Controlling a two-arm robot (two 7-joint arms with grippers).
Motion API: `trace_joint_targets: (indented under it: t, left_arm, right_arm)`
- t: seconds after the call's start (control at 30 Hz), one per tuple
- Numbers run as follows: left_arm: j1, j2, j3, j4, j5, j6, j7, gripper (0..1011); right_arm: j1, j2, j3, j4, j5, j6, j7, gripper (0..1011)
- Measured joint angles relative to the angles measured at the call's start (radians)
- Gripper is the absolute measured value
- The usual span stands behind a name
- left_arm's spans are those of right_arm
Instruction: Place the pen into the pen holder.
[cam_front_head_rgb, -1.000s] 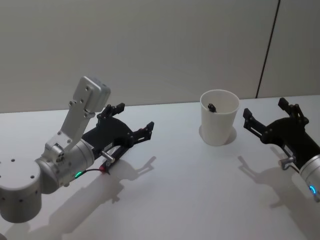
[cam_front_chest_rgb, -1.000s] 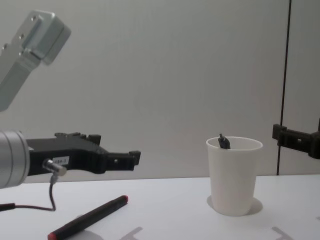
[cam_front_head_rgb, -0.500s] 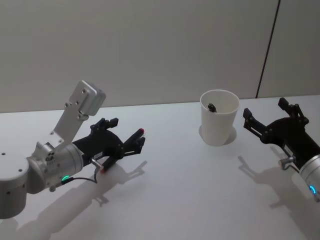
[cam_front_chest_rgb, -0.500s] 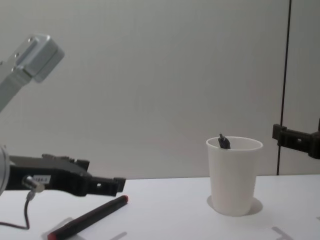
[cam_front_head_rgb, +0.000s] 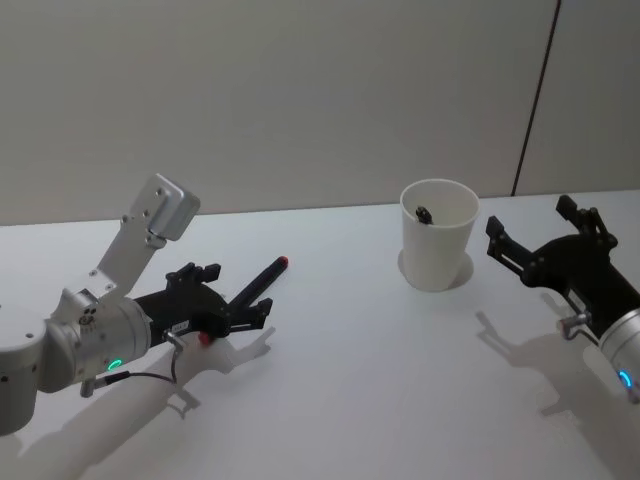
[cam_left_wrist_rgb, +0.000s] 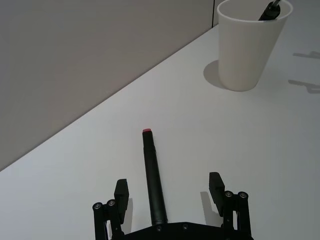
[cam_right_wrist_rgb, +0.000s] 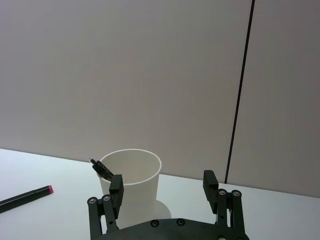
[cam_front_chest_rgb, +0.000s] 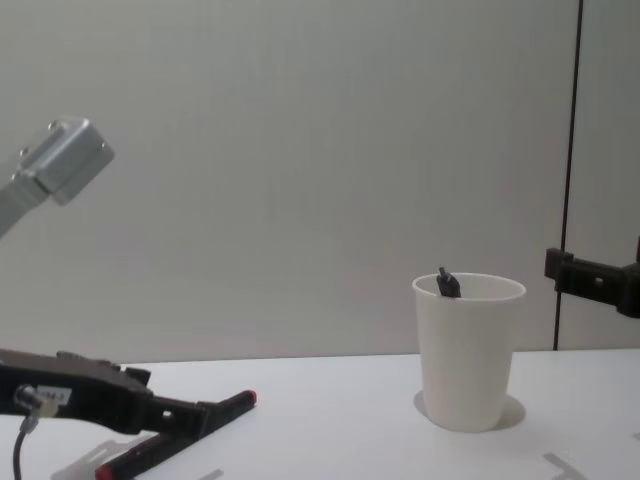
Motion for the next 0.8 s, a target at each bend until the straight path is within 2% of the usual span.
trace_joint_targets:
  t: [0.8]
  left_arm:
    - [-0.01,-0.003,0.006,0.047,0.006,0.067,-0.014,1001]
  right_arm:
    - [0.0,0.0,0.0,0.0,0.0,0.0,0.0,1001]
